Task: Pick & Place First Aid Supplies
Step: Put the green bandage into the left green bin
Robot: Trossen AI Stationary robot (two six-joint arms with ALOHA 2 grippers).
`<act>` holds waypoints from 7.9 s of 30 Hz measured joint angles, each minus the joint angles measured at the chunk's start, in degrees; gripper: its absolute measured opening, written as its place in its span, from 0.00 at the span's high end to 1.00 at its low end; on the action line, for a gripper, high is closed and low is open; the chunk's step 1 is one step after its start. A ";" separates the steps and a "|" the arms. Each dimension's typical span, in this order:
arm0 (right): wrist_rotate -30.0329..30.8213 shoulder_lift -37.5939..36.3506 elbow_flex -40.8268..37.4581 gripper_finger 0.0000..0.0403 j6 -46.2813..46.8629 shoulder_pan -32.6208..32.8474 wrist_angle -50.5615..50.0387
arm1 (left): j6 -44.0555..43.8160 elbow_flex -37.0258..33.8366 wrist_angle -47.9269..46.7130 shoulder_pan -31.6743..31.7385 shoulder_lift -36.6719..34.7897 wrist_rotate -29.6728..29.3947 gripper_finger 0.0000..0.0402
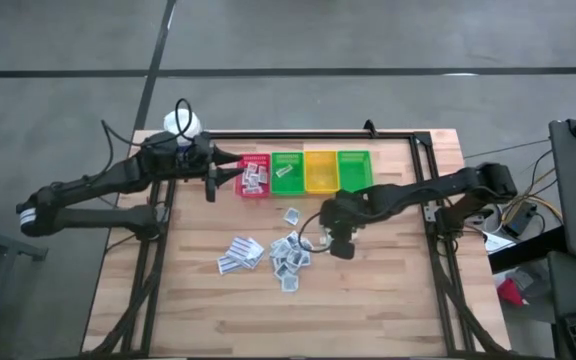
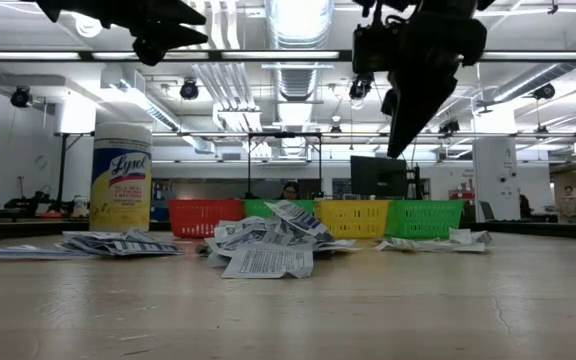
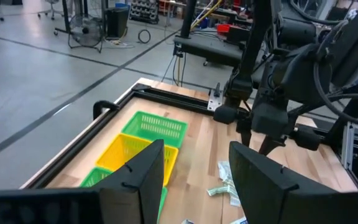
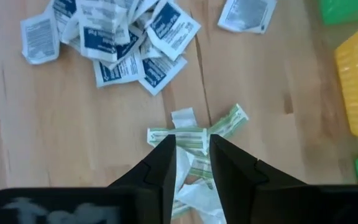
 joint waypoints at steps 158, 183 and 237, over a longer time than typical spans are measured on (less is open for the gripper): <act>-4.51 30.74 43.24 0.98 -11.84 -26.09 -5.08 | 0.55 -2.75 -0.76 0.00 -2.54 -1.03 0.57; -6.03 46.93 58.91 0.93 -15.28 -26.81 -22.34 | 1.90 -2.84 -0.73 0.00 -2.61 -1.04 0.57; -9.78 -7.11 10.26 0.89 -13.83 -11.65 -13.52 | 1.77 -2.89 -0.54 0.00 -2.63 -1.02 0.57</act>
